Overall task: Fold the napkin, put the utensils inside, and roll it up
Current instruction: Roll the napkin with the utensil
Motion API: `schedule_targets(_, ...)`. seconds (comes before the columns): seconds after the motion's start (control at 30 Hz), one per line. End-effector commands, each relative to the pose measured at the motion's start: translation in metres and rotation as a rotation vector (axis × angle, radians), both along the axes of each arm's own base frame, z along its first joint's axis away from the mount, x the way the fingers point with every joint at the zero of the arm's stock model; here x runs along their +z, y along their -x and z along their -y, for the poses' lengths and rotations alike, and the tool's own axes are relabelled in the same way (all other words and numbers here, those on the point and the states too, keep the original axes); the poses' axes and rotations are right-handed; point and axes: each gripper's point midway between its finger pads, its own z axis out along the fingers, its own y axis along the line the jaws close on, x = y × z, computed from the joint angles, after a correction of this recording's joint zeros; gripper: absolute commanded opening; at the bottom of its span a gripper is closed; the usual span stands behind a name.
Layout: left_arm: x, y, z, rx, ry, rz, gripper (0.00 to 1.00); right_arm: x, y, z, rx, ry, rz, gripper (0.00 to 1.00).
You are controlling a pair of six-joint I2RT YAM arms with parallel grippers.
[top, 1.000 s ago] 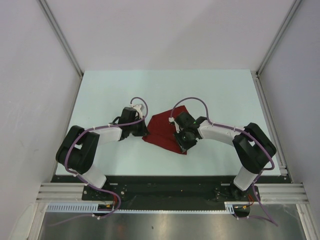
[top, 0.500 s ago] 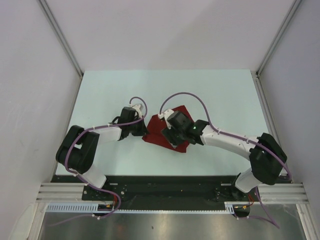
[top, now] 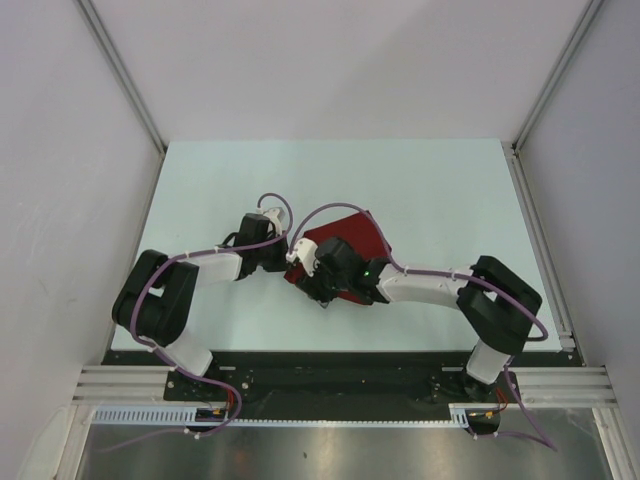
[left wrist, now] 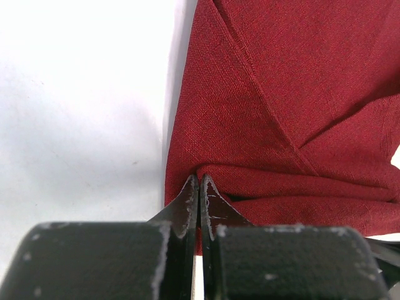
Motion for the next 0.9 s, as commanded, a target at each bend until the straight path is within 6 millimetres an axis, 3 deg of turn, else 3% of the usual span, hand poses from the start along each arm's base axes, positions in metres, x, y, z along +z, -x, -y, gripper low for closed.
schedule_targets(0.0,-0.019,0.003,-0.024,0.059,-0.087,-0.054,0.00,0.011,-0.004,-0.026,0.072,-0.060,0.040,0.61)
schedule_targets(0.53,-0.015,0.001,-0.020,0.045,-0.065,-0.041,0.00,-0.043,-0.023,0.010,-0.047,0.083,-0.005,0.60)
schedule_targets(0.67,-0.013,0.000,-0.018,0.037,-0.055,-0.037,0.00,-0.045,-0.032,0.017,-0.086,0.097,0.017,0.62)
schedule_targets(0.87,-0.015,0.000,-0.017,0.035,-0.055,-0.042,0.00,-0.034,-0.031,0.015,-0.056,0.089,0.047,0.63)
